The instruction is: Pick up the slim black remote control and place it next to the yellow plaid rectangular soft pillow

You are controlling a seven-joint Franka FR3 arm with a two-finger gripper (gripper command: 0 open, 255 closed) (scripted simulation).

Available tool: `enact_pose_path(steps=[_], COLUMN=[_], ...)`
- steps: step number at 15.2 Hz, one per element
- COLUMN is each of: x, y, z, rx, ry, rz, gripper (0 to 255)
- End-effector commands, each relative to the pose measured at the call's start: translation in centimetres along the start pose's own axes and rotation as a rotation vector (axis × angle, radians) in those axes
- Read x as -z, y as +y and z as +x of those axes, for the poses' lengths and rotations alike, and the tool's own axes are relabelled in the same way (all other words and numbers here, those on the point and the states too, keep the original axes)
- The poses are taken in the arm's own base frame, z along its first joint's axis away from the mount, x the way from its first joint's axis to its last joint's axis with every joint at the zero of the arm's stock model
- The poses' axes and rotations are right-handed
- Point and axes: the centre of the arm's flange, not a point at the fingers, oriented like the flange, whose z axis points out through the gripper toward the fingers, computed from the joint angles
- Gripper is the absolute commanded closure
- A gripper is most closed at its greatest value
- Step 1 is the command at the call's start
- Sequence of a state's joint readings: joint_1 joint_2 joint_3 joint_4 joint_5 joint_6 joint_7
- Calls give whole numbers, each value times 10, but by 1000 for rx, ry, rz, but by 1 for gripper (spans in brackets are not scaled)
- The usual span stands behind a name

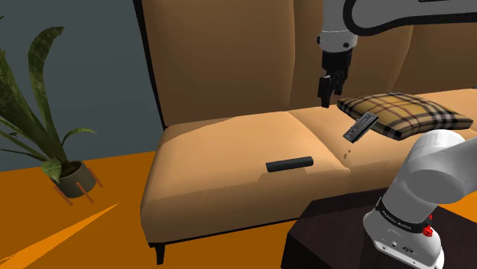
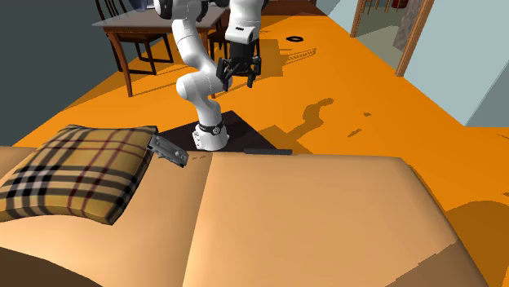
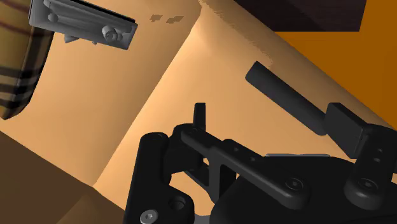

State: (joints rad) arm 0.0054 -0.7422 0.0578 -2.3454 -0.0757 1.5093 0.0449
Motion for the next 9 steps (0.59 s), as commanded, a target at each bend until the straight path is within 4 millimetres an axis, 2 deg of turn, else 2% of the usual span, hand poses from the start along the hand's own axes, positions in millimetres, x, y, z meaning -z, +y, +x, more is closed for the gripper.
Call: enact_pose_path(steps=[1, 9], x=[0, -90], y=[0, -55], z=[0, 16], rx=[0, 354], ry=[0, 120], rz=[0, -83], gripper=[0, 0])
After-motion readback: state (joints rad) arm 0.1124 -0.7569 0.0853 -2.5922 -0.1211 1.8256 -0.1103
